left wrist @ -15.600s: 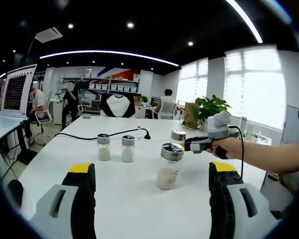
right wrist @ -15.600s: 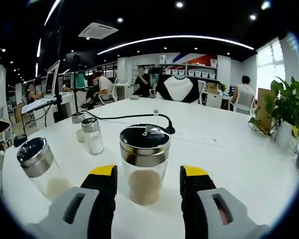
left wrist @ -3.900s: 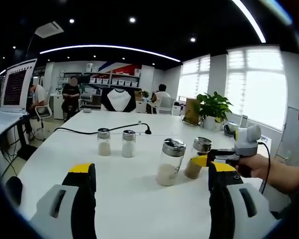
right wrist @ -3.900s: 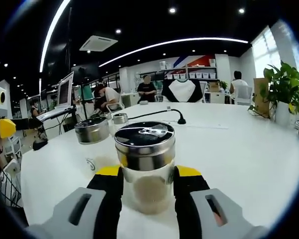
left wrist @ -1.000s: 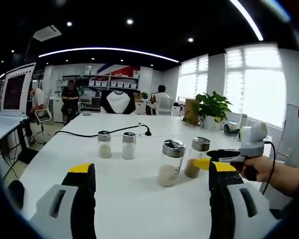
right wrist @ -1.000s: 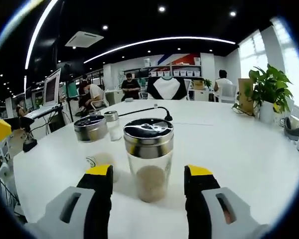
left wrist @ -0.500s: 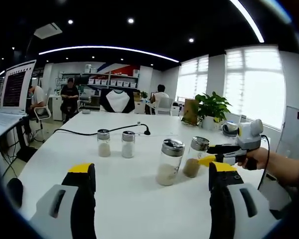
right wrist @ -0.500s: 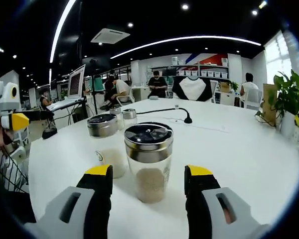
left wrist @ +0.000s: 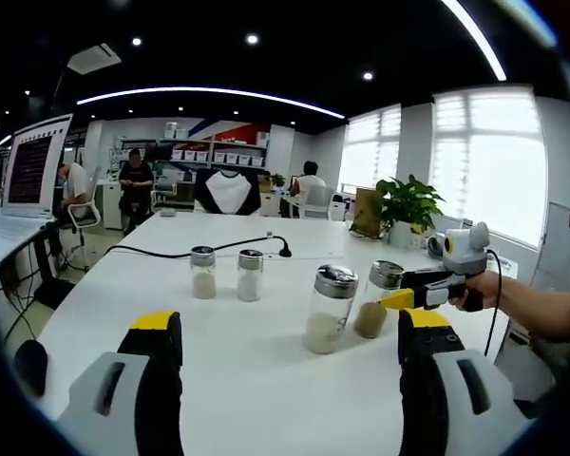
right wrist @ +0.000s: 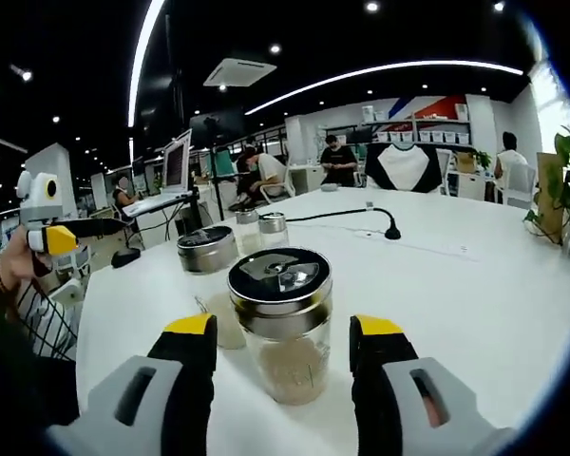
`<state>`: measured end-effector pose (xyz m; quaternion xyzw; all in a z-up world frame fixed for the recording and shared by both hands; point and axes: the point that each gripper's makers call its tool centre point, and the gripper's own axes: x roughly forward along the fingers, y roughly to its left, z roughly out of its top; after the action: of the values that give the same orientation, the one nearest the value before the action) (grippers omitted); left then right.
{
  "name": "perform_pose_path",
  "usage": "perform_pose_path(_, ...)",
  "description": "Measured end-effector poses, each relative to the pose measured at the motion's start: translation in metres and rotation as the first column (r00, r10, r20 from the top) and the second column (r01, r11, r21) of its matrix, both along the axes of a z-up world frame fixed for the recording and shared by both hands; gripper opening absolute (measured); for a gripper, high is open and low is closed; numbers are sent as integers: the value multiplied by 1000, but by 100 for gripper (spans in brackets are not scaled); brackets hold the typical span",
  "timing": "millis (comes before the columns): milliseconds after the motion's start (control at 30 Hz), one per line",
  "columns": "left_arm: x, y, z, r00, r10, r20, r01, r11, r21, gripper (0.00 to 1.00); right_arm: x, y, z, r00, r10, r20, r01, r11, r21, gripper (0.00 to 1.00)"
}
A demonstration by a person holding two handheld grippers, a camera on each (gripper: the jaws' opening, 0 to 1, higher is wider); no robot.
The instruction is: Rotate the seasoning bottle until the label or dispensing opening points toward the visible target arrow and the bottle remains upright within the marked orientation range
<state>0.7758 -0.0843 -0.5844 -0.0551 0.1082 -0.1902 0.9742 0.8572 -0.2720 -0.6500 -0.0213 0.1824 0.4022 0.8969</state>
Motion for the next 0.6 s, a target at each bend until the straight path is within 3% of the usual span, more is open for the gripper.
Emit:
perform_pose_path(67,0,0,1,1000,-2,1,2,1000,0,100,1,0,-4,1000,17,-2,-17,999,-29,56)
perform_pose_path(267,-1,0,-1,1000,3,-5,-3,1000,-1,100,-1,8,-8,998,63,-24,-63,998,-26,51)
perform_pose_path(600,-1,-2,2,1000,-5,5,5,1000,-4,100,3,4,-12,998,54,-41,-53,999,8,41)
